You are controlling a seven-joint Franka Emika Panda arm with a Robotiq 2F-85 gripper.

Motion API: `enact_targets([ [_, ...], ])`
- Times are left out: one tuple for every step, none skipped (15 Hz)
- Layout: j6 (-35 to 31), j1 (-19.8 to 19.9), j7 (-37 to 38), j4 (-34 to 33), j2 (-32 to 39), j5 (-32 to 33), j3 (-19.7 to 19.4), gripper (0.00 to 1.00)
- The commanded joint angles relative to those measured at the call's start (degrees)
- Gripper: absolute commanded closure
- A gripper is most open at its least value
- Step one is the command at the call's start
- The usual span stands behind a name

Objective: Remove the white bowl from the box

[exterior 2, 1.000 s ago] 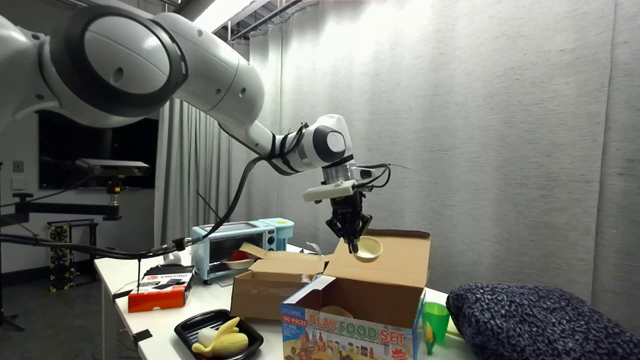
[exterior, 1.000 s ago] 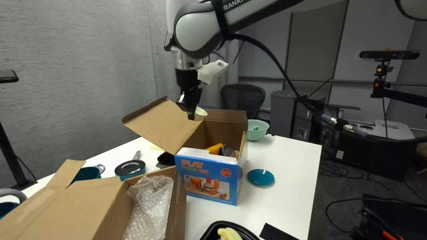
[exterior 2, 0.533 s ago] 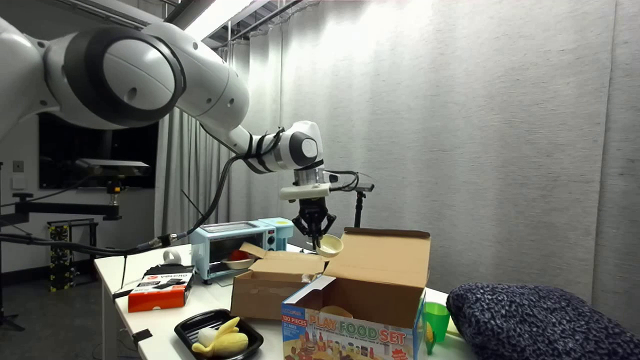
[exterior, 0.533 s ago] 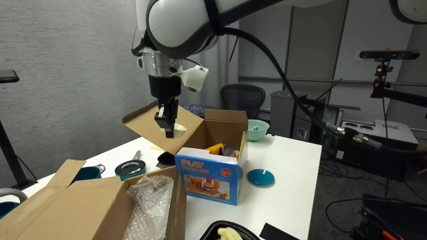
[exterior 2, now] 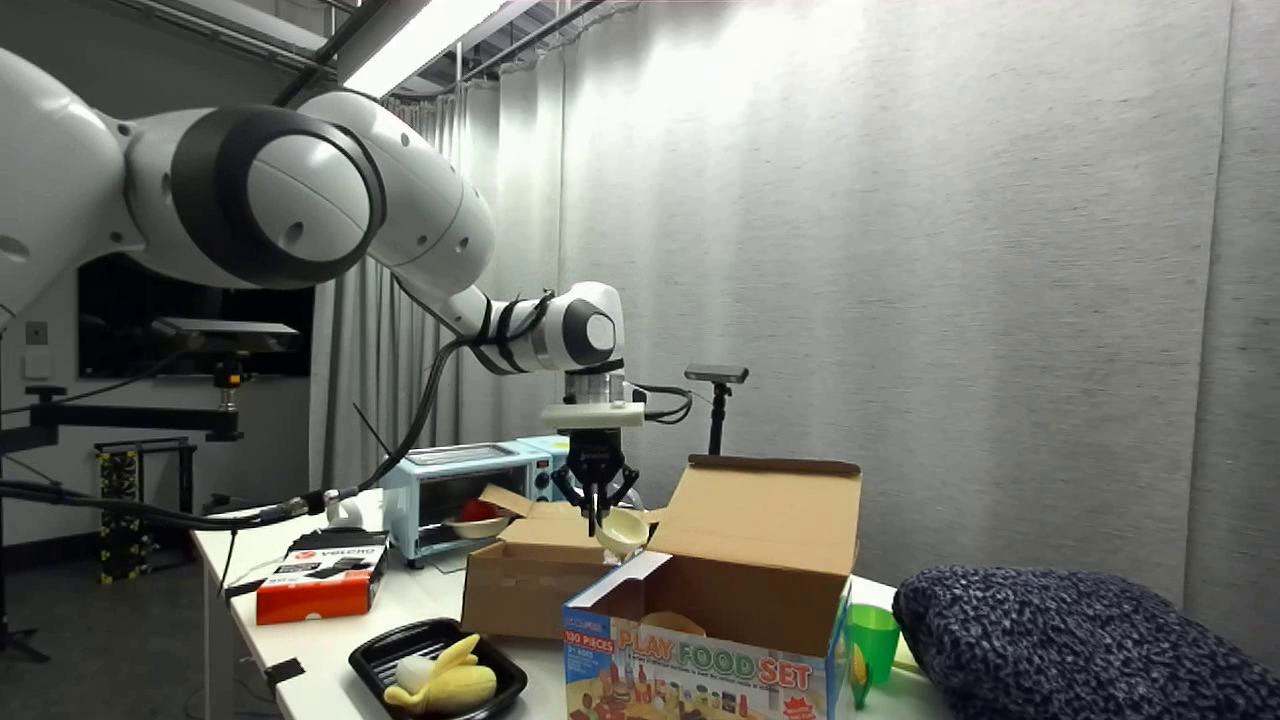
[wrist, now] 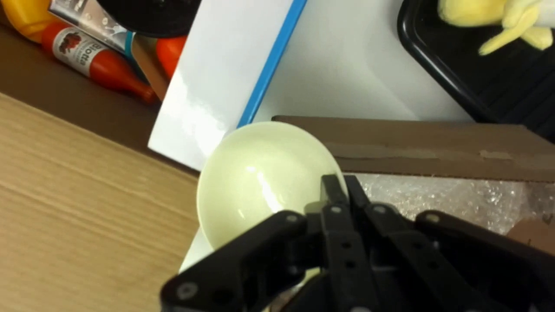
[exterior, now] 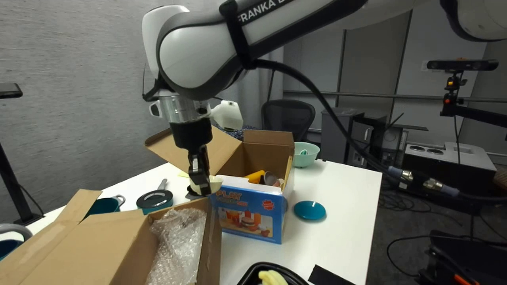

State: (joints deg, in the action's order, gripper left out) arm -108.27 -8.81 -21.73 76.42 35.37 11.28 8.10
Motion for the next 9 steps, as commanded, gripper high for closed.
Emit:
enact_targets([
  [4.4,0.0,-4.6,-1.2,1.9,0.3,0.4,0.99],
  [4.8,-0.1,-5.3,-1.2,2.0,0.5,0.5,0.99],
  [5.0,-0.2,-5.9,-0.8,2.0,0.8,0.5,0.99],
  [4.8,-0.4,-6.3,-0.4,1.7,1.2,0.6,0.99],
  [4.7,-0.6,-6.5,-0.2,1.5,1.5,0.6,0.99],
  [4.7,-2.2,-5.4,-3.9,4.8,2.3,0.5,0.99],
  [4.6,-2.7,-5.2,-4.1,5.1,2.9,0.4,0.99],
  [4.8,-3.4,-4.6,-4.5,5.5,3.8,0.2,0.99],
  [4.3,-4.1,-3.8,-4.6,5.8,4.5,0.0,0.99],
])
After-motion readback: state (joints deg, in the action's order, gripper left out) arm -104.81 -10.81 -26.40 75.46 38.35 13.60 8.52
